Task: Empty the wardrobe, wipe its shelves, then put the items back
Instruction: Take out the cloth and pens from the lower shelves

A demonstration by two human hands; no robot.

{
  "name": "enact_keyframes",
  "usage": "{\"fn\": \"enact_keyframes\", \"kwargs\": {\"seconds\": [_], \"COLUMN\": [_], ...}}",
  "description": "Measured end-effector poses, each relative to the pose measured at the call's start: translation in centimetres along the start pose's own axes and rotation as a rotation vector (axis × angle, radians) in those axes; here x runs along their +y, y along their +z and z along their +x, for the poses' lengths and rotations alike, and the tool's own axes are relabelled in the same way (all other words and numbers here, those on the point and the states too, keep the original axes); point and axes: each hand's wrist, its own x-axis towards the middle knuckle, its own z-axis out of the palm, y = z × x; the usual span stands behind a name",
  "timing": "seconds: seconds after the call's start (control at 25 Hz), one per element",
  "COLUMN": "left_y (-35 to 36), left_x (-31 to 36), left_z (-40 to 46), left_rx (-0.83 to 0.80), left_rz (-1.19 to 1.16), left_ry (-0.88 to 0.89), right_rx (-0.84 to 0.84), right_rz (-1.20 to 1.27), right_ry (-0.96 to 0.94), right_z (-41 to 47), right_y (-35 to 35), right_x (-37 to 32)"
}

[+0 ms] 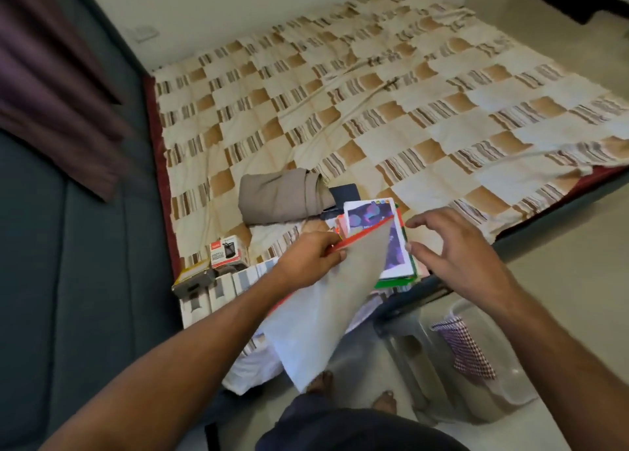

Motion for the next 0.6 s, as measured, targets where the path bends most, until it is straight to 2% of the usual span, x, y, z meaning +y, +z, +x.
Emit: {"fn": "enact_keyframes", "kwargs": {"seconds": [0.12, 0.28, 0.44, 0.6], "left_y": [-1.2, -5.3, -10.3, -14.6], "left_x": [-3.5, -11.1, -20.0, -29.5], "left_z": [-0.1, -0.4, 0.9, 3.8], "left_rx": [0.197, 0.490, 0.737, 0.883], "left_rz": [-0.207, -0.714, -0.994, -1.118], "left_ry": [-0.309, -0.713, -0.906, -1.057], "right_rx": [-0.162, -0.341, -0.410, -0.465], "right_rz": [0.038, 0.061, 0.063, 0.094], "right_ry": [0.001, -0.013, -0.013, 0.039], "right_z": [0.5, 2.4, 6.4, 11.5], "right_y": [2.1, 6.0, 9.8, 14.1], "right_x": [-0.4, -1.8, -5.2, -9.5]}}
